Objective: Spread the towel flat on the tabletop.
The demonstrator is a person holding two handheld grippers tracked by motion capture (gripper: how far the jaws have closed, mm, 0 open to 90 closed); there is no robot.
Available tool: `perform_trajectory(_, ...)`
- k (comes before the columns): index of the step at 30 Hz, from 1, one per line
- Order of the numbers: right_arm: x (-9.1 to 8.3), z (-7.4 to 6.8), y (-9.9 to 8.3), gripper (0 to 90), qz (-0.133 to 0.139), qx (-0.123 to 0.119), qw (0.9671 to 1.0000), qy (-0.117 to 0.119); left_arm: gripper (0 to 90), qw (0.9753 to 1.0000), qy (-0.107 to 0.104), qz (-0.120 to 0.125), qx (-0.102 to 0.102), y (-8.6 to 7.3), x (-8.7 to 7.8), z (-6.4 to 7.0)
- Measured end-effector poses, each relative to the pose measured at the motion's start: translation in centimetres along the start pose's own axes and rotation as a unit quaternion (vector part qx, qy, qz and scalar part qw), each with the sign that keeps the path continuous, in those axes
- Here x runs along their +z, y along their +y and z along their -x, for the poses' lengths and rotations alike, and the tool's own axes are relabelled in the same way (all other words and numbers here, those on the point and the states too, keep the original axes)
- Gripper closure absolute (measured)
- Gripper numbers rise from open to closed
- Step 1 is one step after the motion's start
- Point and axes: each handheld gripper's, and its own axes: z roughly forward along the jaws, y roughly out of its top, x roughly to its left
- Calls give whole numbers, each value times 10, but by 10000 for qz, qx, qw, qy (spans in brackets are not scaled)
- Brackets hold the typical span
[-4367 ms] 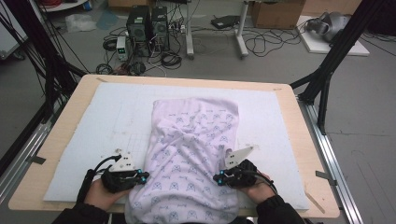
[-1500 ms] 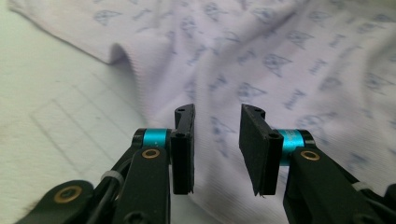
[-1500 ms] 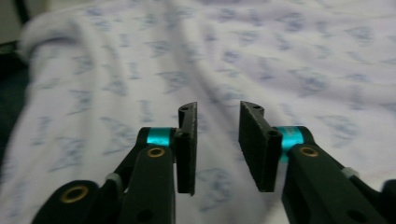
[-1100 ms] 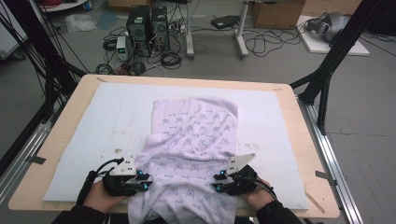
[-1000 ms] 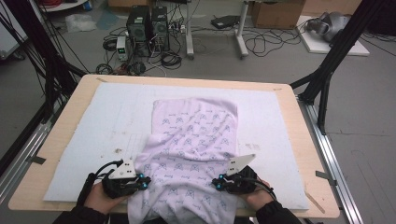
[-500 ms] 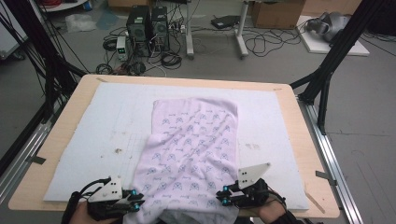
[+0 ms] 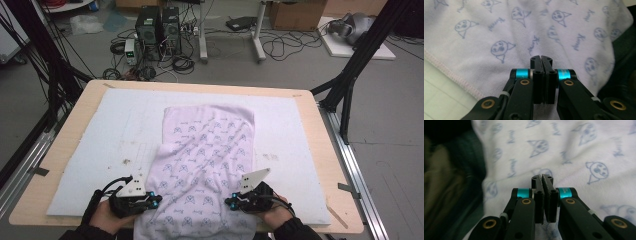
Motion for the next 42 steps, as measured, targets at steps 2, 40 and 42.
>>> perform_trajectory(2, -4, -7, -2, 888, 1, -76, 9998, 183, 882, 9999, -82, 68, 64, -4, -8, 9)
perform_trajectory(40, -35, -4, -29, 873, 46, 170, 9998, -29, 879, 9996, 240, 166, 65, -21, -27, 6)
perform_trajectory(42, -36, -2, -28, 754, 118, 245, 9996, -105, 778, 9994, 286, 177, -4, -19, -27, 4)
